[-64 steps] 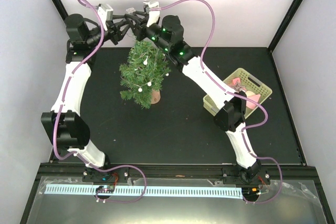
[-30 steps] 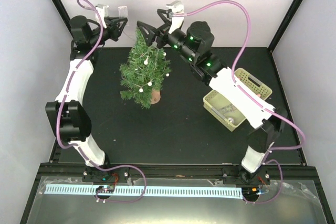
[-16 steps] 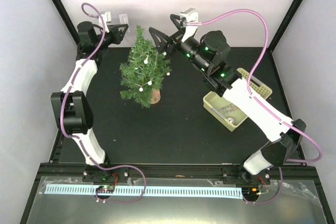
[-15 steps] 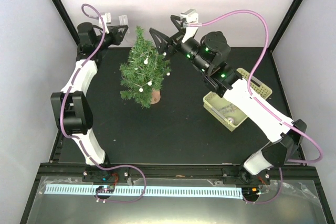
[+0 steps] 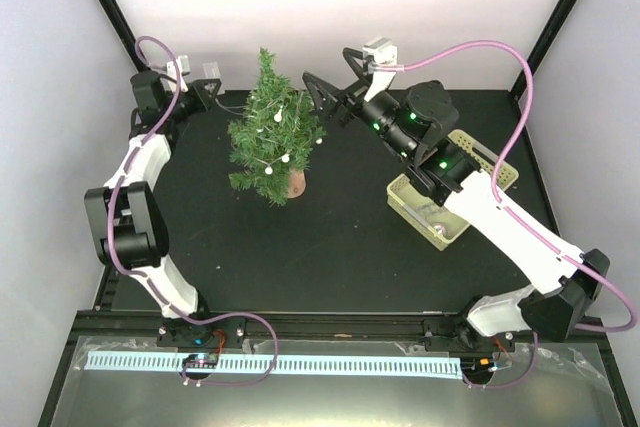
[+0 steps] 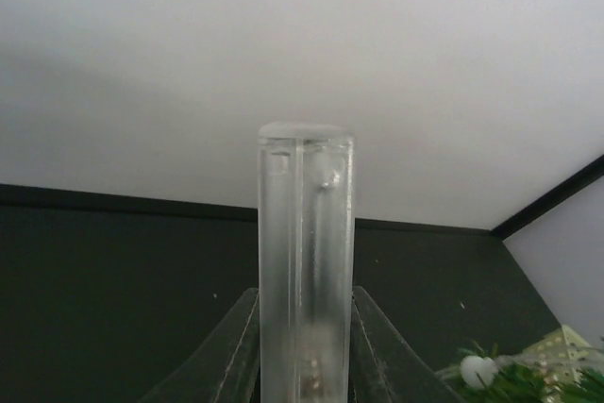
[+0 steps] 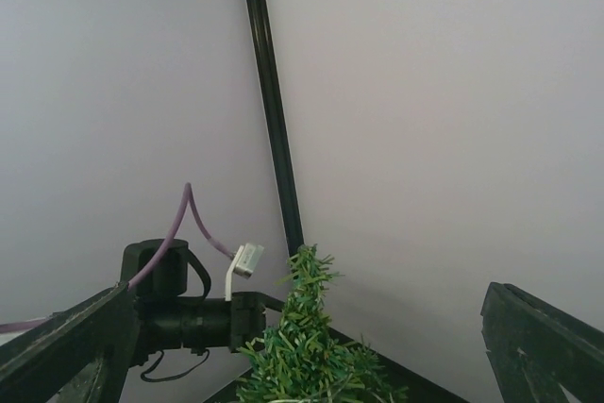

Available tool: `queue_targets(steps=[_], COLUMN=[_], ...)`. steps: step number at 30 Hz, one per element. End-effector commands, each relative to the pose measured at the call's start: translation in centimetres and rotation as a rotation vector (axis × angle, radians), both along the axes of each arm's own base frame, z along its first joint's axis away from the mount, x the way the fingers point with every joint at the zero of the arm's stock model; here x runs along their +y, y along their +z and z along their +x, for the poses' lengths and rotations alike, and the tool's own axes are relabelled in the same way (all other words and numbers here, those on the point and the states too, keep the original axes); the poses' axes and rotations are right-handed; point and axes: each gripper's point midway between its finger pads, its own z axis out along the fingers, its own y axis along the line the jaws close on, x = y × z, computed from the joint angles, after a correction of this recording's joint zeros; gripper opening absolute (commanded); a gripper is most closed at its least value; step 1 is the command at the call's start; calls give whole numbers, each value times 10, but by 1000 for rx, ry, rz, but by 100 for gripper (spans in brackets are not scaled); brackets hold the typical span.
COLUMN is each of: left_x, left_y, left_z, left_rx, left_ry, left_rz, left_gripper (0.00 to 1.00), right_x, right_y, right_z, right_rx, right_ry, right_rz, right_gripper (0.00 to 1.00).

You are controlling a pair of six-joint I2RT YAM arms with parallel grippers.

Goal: Decorate the small christmas tree
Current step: Wrap the decoration item around the Christmas tree.

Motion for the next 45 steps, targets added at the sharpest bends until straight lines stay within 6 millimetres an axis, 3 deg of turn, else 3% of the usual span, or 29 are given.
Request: queue_targets(steps=[1, 7, 26, 45], left_x=[-9, -14, -28, -34], left_y=[27, 27, -7, -1], left_z=[-27, -54, -120, -145], left_rx=[-42, -41, 48, 31], left_ry=[-22, -17, -3, -5], left_rz=[-12, -36, -222, -463], left_gripper=[2, 2, 4, 4], right_x=[-15, -29, -60, -80], right_y=[10, 4, -1, 0], right_z=[-12, -19, -40, -54], right_rx=[-15, 2, 3, -3], right_ry=[-24, -49, -91, -121], right_rz=[42, 50, 72, 94], right_gripper=[100, 100, 100, 100])
